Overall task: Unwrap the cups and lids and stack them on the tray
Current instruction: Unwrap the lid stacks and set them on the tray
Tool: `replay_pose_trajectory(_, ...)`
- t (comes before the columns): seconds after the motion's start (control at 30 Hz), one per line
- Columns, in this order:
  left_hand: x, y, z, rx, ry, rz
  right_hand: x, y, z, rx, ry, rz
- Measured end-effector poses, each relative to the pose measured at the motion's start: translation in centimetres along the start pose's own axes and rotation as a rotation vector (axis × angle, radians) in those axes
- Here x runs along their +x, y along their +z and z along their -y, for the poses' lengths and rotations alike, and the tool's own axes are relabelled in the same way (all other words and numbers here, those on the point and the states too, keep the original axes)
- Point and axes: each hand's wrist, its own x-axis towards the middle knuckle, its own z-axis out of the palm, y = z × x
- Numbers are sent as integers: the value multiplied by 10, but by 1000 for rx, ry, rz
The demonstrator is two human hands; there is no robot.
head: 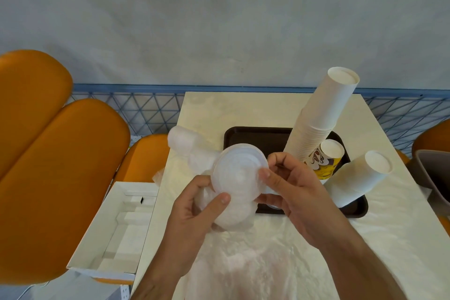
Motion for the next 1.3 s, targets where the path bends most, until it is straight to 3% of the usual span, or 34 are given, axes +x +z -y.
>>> replay_pose_trajectory(0.13, 1, 2, -1, 3, -20, 21, -3, 3, -4, -461, -205, -92)
replay_pose_trajectory(0.23, 1, 5, -1, 45, -6, 43, -7, 2, -7, -816, -388, 6)
replay_pose_trajectory(0.33, 3, 6, 0, 106, 21, 65, -4, 2, -13, -960, -425, 21)
replay_pose_trajectory(0.43, 3, 8, -1, 169, 62, 124, -1, 2, -17, -944, -396, -19)
replay_pose_trajectory(0.5, 3, 9, -2, 160, 67, 129, -1, -1, -16, -792, -358, -45)
replay_pose_trajectory(0.6, 3, 7, 0, 100, 34, 12, 13, -24, -24, -564, -282, -225)
replay_pose_trajectory(0.67, 5, 1, 6, 80, 22, -73, 31, -46, -41, -700, -235, -383)
replay_pose_trajectory(0.73, 6, -5, 10, 66, 16, -129, 47, -67, -68, -884, -119, -435)
replay_pose_trajectory(0.87, 3, -13, 11, 10, 10, -164, 68, -91, -123, -1103, 83, -372)
replay_pose_trajectory(1.07, 1, -18, 14, 36, 6, -181, 88, -108, -163, -1355, 129, -361)
replay_pose_trajectory(1.3, 0, -20, 20, 54, 16, -184, 92, -120, -185, -1424, 191, -319)
